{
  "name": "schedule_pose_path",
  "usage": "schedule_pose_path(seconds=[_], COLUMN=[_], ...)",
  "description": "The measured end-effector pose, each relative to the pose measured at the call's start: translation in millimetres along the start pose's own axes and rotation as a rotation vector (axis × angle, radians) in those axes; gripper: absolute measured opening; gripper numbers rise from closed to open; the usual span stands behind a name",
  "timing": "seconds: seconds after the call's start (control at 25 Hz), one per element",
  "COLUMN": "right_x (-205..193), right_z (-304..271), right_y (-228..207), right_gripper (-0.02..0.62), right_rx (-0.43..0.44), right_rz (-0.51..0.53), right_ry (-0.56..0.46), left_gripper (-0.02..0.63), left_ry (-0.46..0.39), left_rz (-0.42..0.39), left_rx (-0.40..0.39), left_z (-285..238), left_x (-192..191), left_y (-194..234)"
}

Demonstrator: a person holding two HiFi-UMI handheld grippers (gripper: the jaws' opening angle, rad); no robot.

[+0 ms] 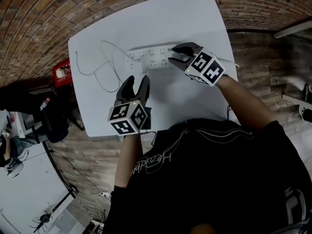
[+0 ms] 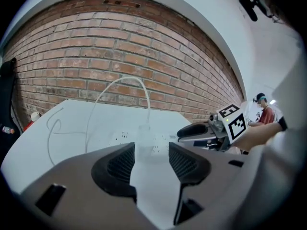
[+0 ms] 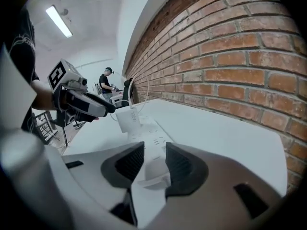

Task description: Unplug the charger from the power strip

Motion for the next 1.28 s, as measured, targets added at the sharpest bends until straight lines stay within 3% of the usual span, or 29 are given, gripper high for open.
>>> schedule_pose_path(seconds=[0.28,0.64,0.76,0.96,1.28], right_x=[-3,-5,-5,-5,-7], right_z=[-14,-15,-15,-14,-14], right_y=[8,9,9,9,9], right_gripper=[0.121,0.120,0.120,0.118,0.118], right_rx=[-0.016,-0.027,-0.027,-0.031,-0.033], right_rz=[0.077,0.079,0.076,0.073,0.077], right_ry=[0.044,0.024,0.020,0.018,0.004], left_gripper=[0.210,0.212,0.207,0.136,0.132], left_ry=[-0.021,-0.011,-0.009,-0.015,0.005], left_rz=[-0.043,-0.076,-0.091,-0.124,-0.115], left_rx=[0.058,0.102,0.149,0.197,0.220], left_z=[-19,-40,-44,-45,-46], left_x=[-1,-3,-4,-3,-2], left_y=[9,8,7,0,-2])
Point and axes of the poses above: the fingertips, and each gripper's own axes: z backward along the fingers, y to its left, x out of its top, the point moved 10 cm from there along z, backward along the fingers, and after that the axes turned 7 degrees about -z, right-handed, at the moved point
